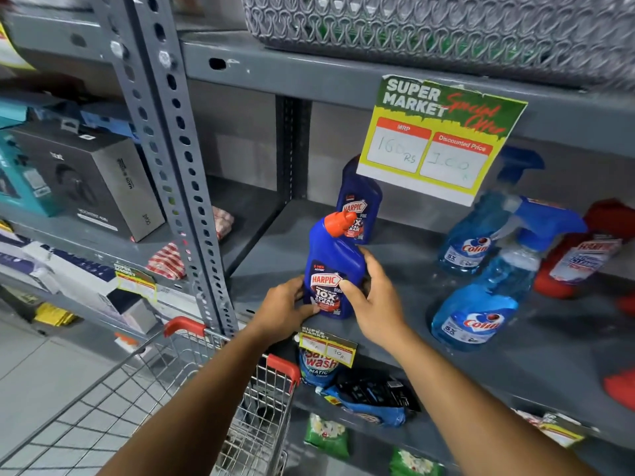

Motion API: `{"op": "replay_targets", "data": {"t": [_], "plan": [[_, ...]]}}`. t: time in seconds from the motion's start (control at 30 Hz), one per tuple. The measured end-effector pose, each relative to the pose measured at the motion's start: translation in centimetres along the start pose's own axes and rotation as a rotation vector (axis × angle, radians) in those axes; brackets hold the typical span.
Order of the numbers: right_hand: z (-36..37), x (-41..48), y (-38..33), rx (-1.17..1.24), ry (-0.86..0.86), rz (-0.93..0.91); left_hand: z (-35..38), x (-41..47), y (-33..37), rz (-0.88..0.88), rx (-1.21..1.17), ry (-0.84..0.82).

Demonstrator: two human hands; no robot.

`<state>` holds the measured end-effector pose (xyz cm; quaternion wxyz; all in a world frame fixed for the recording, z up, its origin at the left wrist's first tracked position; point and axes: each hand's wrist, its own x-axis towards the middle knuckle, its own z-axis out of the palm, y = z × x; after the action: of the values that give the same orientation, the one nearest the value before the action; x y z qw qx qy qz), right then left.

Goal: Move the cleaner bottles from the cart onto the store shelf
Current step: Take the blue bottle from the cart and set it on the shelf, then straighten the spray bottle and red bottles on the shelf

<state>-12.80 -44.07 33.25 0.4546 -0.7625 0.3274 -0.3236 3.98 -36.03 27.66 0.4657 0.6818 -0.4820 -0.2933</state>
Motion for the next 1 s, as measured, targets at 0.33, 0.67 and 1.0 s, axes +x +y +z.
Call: {"op": "replay_targets", "data": {"t": [0.33,0.67,1.0], "plan": [[-4.4,-7.2,2.1,0.083,0.106,0.034,1.3,-4.7,2.2,0.028,0.174,0.499],[-17.2,-8.7,8.5,-0.108,0.194,0.207,16.4,-1.0,11.5,0.189,-0.005,-0.153],[-15.2,-8.6,9.5,-0.237,0.27,0.256,16.9,2.7,9.4,0.099,-0.108,-0.322]]}}
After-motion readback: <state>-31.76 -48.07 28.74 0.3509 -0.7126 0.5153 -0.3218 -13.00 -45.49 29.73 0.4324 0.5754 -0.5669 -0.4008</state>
